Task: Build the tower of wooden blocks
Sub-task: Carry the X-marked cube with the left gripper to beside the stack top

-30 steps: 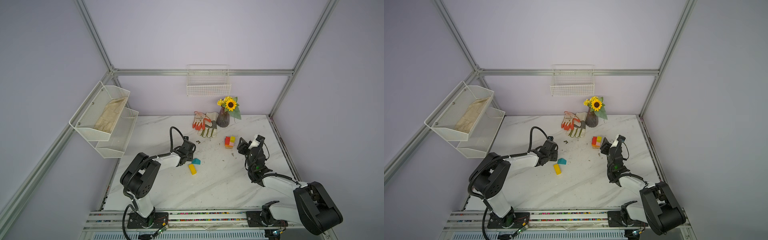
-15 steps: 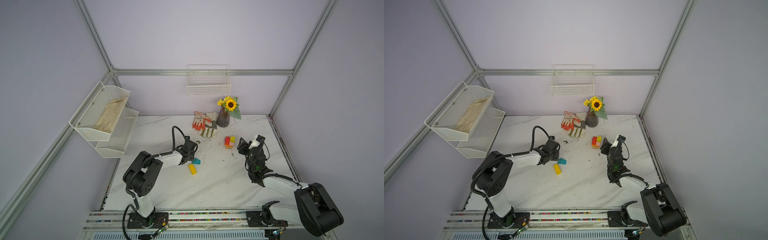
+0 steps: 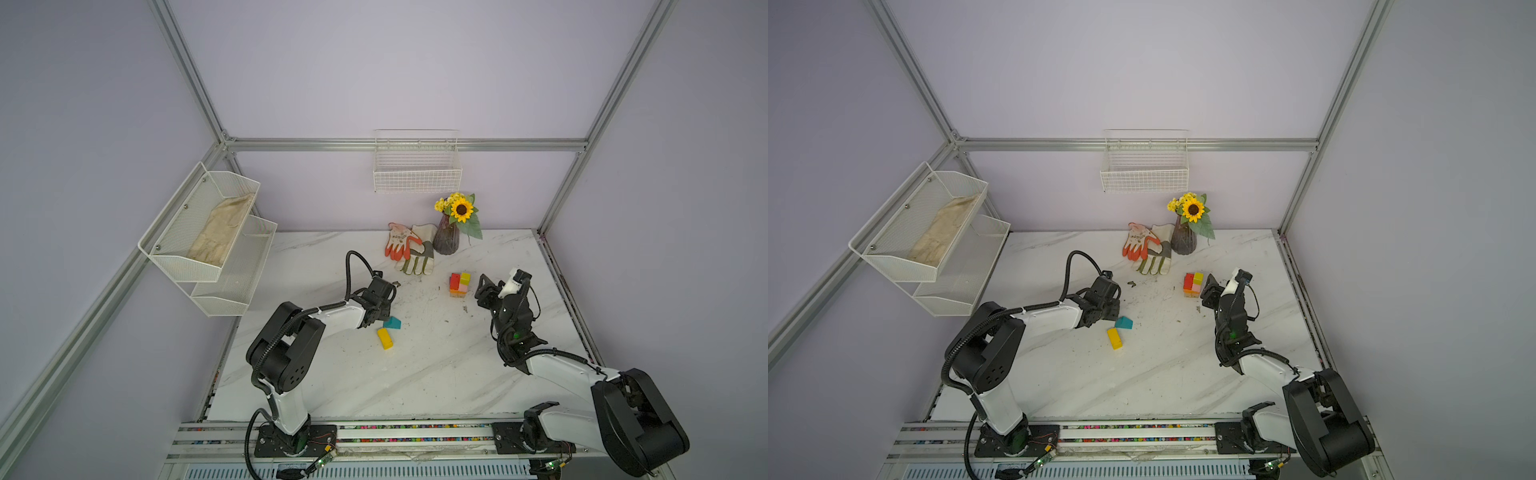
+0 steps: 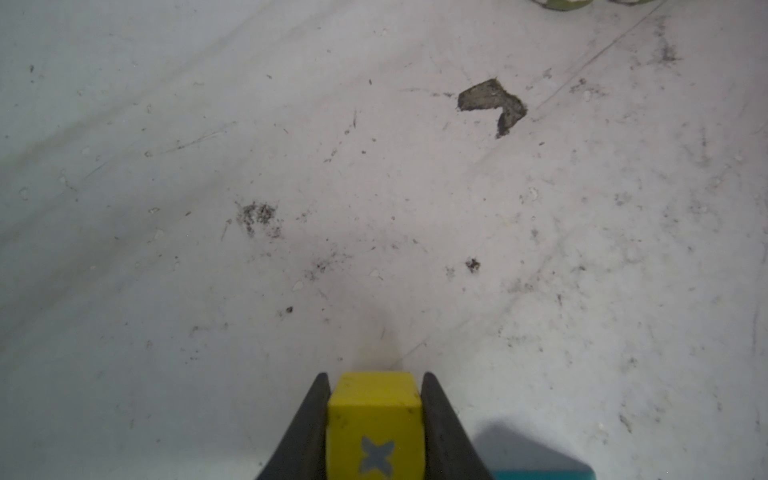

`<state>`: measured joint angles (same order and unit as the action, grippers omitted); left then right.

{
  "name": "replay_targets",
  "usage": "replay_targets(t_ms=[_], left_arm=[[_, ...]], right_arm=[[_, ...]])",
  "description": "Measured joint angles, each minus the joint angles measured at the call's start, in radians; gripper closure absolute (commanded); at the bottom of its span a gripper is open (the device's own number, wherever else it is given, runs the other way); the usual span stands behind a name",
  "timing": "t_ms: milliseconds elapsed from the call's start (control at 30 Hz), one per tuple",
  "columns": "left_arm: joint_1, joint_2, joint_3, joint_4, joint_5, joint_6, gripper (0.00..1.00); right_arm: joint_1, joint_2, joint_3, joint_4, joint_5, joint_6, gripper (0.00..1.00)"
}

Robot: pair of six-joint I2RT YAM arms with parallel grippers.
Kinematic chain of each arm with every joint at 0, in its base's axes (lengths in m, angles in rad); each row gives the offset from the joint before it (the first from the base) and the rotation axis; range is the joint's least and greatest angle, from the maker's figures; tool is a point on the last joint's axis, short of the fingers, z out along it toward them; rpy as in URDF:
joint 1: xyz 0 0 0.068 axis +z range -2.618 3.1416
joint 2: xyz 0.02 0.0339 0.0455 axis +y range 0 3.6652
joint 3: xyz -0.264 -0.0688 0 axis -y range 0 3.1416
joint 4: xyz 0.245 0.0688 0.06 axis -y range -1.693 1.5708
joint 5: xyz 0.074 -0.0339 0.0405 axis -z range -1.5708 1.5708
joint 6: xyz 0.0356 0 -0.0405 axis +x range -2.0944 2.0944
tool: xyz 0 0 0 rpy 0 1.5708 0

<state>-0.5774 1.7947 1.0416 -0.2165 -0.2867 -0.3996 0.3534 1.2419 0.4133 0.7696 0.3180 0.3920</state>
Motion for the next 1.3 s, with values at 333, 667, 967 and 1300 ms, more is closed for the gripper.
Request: replay_targets(t_ms=[333, 667, 967, 1300], left_arm=[[0.0, -0.037, 0.175, 0.108, 0.215, 0.251, 1.0], [-0.002, 0.201, 0.587, 0.172, 0.649, 0.77, 1.0], [-0.002, 0.516, 0.918, -0.106, 0.837, 1.117, 1.0], [-0.002, 0.753, 1.28, -0.276, 0.912, 1.211, 1.0]], right_arm=[[-0.03, 0.021, 0.116, 0.004, -0.056, -0.013, 0.39], [-0.096, 0.071, 0.153, 0.019, -0.102, -0.064, 0.39], [-0.106, 0.096, 0.163, 0.059, -0.103, -0.087, 0.38], [-0.106, 0.133, 0.17, 0.119, -0.09, -0.102, 0.38]])
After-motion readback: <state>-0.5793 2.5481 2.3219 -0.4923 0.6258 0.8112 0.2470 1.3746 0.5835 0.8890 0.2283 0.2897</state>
